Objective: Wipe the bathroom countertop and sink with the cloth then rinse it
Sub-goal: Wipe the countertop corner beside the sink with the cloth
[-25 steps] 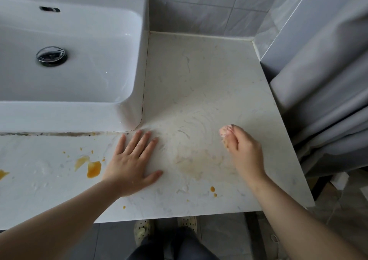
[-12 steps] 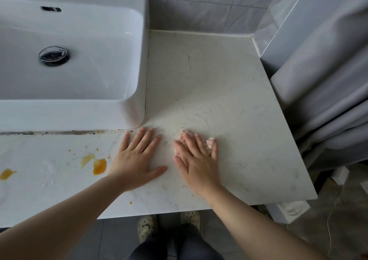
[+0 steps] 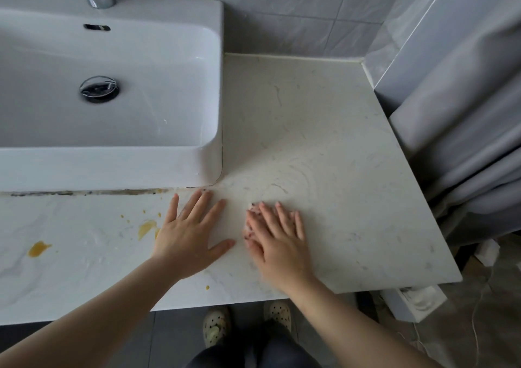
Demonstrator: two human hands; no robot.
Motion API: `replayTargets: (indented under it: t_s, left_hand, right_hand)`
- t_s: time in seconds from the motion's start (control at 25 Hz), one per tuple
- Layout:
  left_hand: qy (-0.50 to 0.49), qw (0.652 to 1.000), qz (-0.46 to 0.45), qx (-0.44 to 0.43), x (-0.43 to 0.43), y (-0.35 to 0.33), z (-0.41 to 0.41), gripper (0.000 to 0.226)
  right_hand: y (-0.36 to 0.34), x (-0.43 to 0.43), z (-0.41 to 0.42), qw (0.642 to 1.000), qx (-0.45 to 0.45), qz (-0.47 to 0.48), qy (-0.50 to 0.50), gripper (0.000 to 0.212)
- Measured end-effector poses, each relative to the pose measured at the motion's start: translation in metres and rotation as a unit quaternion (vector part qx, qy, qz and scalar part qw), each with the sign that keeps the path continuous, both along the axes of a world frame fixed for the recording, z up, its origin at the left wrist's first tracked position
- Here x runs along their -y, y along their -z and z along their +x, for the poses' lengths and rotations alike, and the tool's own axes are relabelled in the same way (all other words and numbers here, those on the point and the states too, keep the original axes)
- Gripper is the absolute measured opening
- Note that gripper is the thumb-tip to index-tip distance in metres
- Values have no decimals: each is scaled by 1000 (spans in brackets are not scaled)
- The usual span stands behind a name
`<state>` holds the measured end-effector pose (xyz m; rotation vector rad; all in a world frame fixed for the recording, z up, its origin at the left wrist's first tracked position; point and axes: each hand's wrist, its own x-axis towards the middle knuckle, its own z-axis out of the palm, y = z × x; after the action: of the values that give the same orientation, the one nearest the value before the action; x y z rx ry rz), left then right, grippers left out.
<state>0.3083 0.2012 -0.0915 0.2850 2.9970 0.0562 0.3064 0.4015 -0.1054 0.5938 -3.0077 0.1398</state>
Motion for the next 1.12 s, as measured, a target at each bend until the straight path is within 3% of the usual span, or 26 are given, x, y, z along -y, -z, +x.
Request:
replayTargets:
  t_s: [0.16, 0.36, 0.44, 0.52, 0.68, 0.8, 0.88, 1.12]
  left_hand:
    - [13, 1000, 22, 0, 9, -1, 3, 96]
    - [13, 999, 36, -8, 7, 0, 3, 105]
    - [11, 999, 36, -8, 8, 0, 4, 106]
    - [9, 999, 33, 3, 9, 0, 5, 108]
    - [-1, 998, 64, 27, 8, -1, 3, 114]
    - [-10, 997, 75, 34, 8, -4, 2, 116]
    - [-7, 998, 50, 33, 9, -7, 2, 111]
    - [-60, 996, 59, -17, 49, -3, 24, 93]
  right_hand:
    - [4, -37, -7, 992, -54, -29, 108, 48]
    - [-16, -57, -22, 953, -107, -262, 108, 30]
    - [-18, -89, -25, 946, -104, -222, 213, 37]
    - [-11, -107, -18, 940, -64, -123, 313, 48]
    - [4, -56, 4, 973, -31, -67, 220, 53]
    - [5, 9, 1, 992, -33, -95, 80, 47]
    - [4, 27, -8, 992, -52, -111, 37, 44]
    - [7, 30, -3, 986, -64, -50, 144, 50]
